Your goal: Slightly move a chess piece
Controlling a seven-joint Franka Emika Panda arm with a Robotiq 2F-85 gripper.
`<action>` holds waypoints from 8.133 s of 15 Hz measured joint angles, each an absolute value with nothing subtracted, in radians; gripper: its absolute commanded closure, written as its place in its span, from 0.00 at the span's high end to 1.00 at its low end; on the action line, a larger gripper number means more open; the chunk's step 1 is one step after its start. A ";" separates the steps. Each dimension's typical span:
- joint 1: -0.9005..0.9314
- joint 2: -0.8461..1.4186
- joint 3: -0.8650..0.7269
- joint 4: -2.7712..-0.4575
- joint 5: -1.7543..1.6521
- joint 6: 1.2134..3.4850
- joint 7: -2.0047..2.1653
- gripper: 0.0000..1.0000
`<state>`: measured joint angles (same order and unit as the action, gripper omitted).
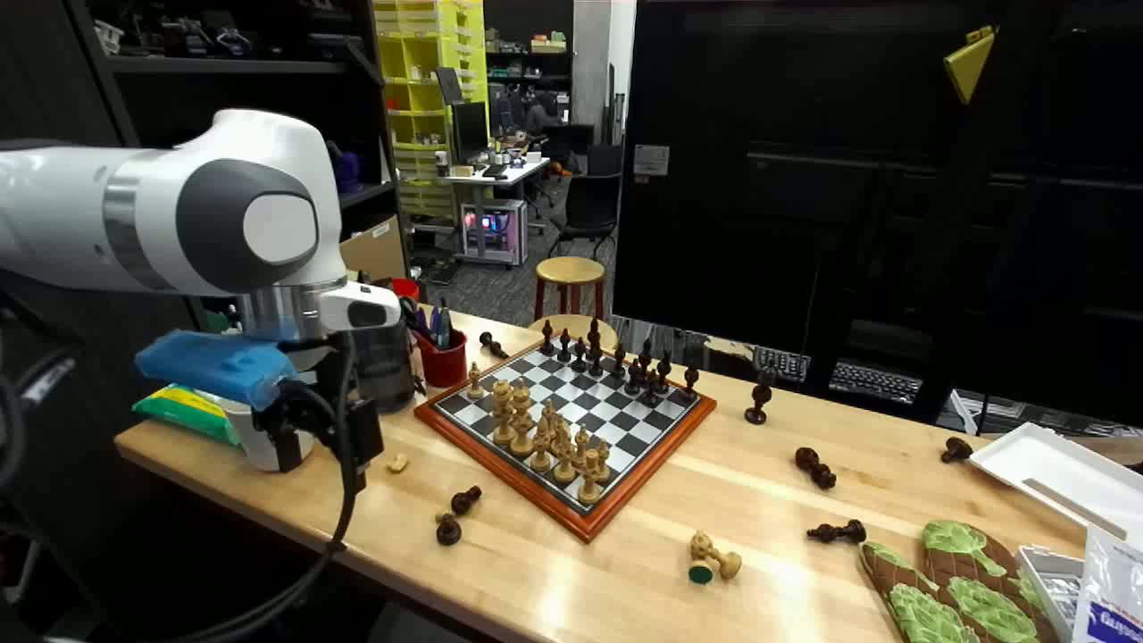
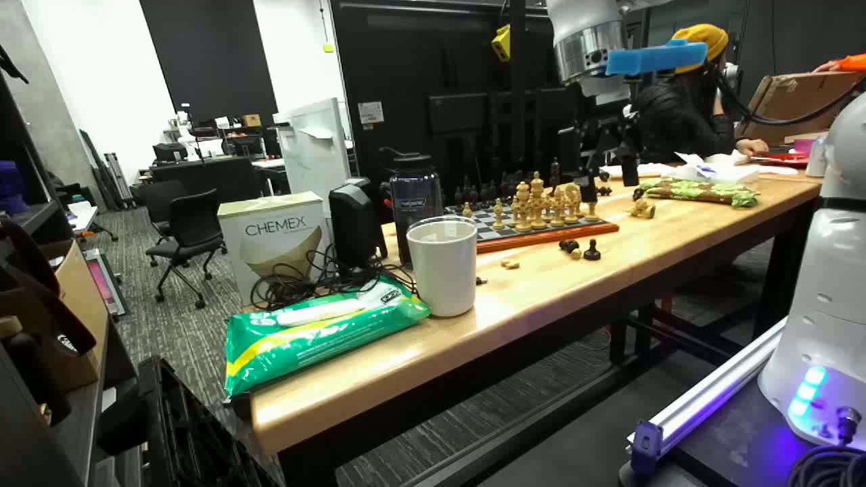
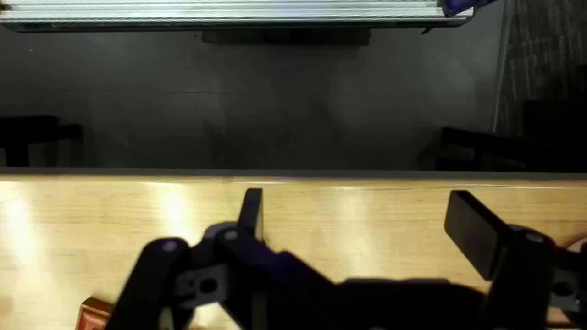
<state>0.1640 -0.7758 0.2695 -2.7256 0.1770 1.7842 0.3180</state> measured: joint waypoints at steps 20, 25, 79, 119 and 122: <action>0.084 -0.288 0.107 -2.272 -0.075 1.972 -0.041 1.00; 0.085 -0.233 0.095 -2.209 -0.075 1.974 -0.068 1.00; -0.076 0.541 -0.011 -1.326 0.081 1.901 -0.081 1.00; -0.075 0.565 -0.009 -1.320 0.081 1.898 -0.075 0.87; -0.075 0.565 -0.009 -1.320 0.081 1.898 -0.075 0.54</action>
<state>-0.0754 0.5645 -0.0088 -1.3195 0.0813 1.8981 -0.0750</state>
